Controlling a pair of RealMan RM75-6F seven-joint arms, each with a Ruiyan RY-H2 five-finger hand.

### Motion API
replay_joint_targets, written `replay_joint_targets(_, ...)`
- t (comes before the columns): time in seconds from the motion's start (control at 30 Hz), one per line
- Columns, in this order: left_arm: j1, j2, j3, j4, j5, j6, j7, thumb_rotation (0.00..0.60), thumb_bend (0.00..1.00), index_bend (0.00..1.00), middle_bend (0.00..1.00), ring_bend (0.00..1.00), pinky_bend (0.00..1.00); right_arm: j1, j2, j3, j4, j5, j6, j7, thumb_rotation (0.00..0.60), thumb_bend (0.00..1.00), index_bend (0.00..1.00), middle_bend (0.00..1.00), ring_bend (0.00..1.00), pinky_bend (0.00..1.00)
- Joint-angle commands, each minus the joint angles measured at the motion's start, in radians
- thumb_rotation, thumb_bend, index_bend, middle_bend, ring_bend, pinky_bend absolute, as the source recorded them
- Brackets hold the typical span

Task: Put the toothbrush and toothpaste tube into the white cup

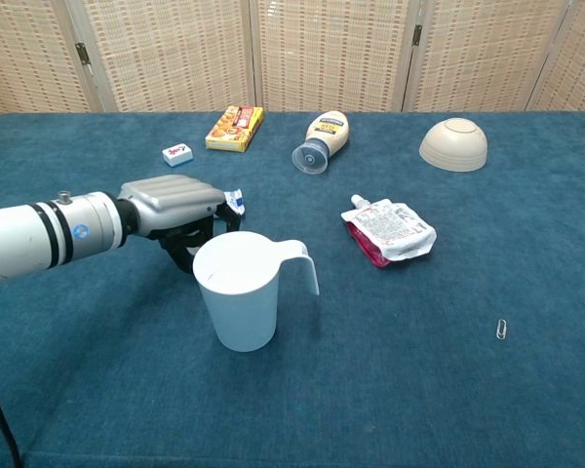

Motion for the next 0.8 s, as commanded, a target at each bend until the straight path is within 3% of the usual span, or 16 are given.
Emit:
replay_joint_targets(0.03,-0.001,-0.002,-0.001,0.001,-0.004,-0.002,0.002,0.6,0.4,0.53,0.95,0.91,0.87,0.0,0.001,0.001,0.0,0.0,0.001,0.001,0.6,0.23,0.15,0.31,0.26,0.29)
replay_joint_targets(0.67,-0.004,-0.008,-0.003,0.005,-0.035,-0.017,0.034,0.6,0.45,0.6,0.96,0.92,0.87,-0.006,-0.002,0.004,0.005,0.001,0.008,0.006,0.6,0.23,0.15,0.31,0.26,0.29)
replay_joint_targets(0.8,0.005,0.01,-0.025,-0.018,-0.051,-0.001,-0.008,0.6,0.45,0.61,0.96,0.92,0.87,-0.008,-0.001,0.005,0.005,0.0,0.012,0.008,0.6,0.23,0.15,0.31,0.26,0.29)
